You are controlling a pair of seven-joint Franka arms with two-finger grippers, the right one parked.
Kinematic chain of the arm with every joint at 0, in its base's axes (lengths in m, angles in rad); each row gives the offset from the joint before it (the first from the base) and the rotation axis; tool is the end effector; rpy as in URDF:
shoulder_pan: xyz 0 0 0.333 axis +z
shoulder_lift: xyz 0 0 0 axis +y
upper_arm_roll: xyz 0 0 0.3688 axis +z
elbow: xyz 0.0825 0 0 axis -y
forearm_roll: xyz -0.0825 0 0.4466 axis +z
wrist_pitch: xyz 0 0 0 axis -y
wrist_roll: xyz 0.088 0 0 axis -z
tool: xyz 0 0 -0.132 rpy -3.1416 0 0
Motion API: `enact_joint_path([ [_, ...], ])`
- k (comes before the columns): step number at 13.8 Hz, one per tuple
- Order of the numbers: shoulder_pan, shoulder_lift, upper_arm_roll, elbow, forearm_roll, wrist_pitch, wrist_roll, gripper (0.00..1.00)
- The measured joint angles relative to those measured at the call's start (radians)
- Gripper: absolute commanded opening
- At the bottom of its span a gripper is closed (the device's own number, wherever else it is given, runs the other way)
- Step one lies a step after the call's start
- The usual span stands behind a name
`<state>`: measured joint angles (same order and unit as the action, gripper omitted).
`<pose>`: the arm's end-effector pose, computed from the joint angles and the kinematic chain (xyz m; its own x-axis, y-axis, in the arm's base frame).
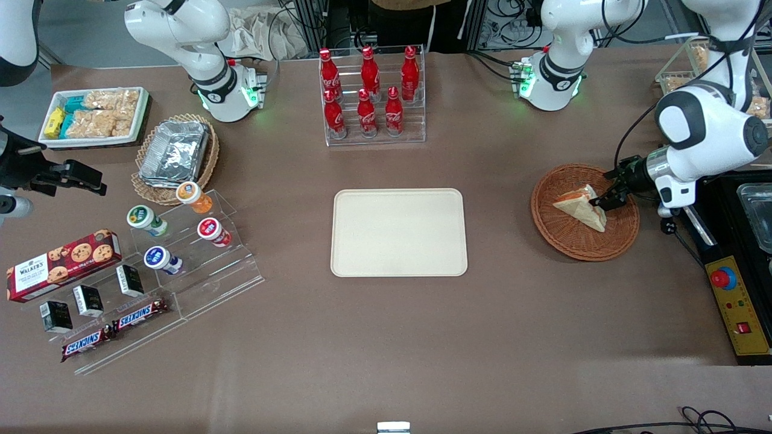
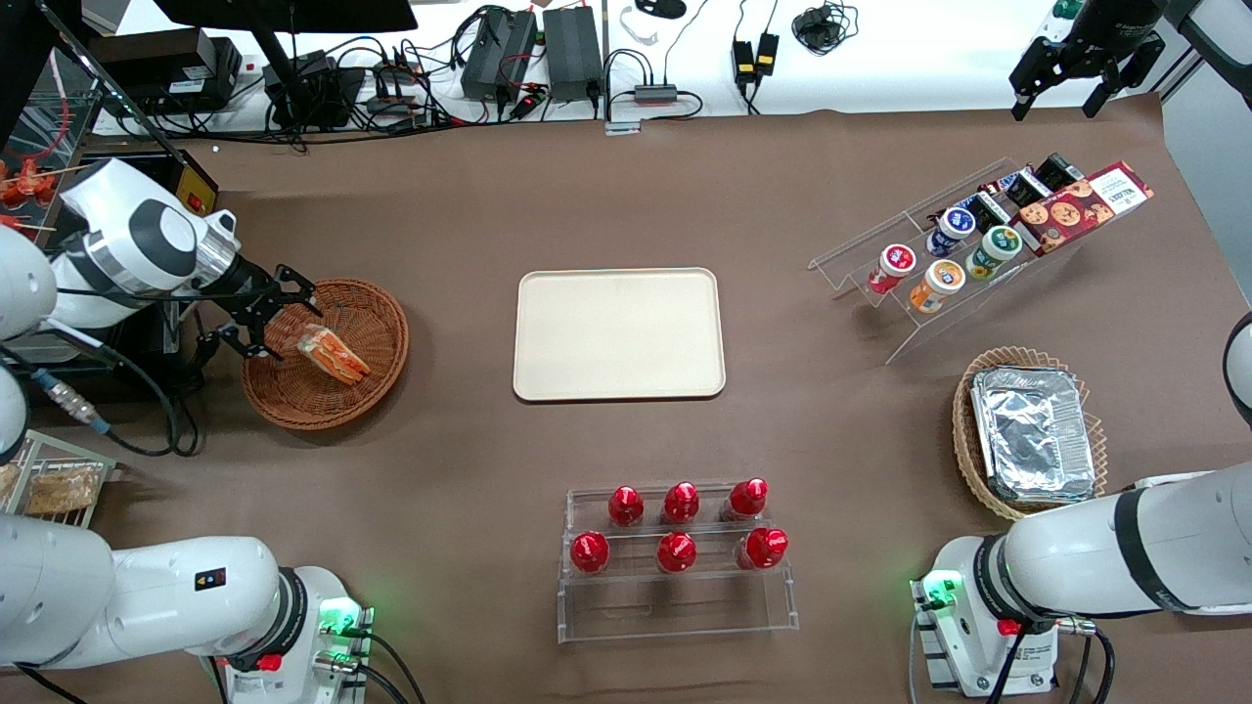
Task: Place sandwich from basket to tray
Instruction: 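Lower the left gripper onto the wrapped sandwich and close on it, then lift the sandwich out of the basket with the left gripper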
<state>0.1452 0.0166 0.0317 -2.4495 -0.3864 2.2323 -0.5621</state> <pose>0.4858 0.0677 0.2569 0.5052 0.7910 -0.3452 0.8530 -0.5184 0.0605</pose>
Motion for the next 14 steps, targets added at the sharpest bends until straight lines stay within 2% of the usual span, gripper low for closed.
enact_joint_path([
  [4,-0.006,0.112,-0.007,-0.001,-0.072,0.085,-0.001,1.00],
  [6,-0.009,0.149,-0.012,-0.001,-0.080,0.100,-0.001,0.94],
  [8,-0.009,0.166,-0.013,0.000,-0.083,0.111,-0.002,0.75],
  [9,-0.009,0.170,-0.013,0.001,-0.086,0.118,-0.002,0.55],
  [10,-0.009,0.173,-0.014,0.004,-0.087,0.125,-0.002,0.42],
  [14,-0.013,0.170,-0.026,0.022,-0.088,0.124,-0.004,0.40],
])
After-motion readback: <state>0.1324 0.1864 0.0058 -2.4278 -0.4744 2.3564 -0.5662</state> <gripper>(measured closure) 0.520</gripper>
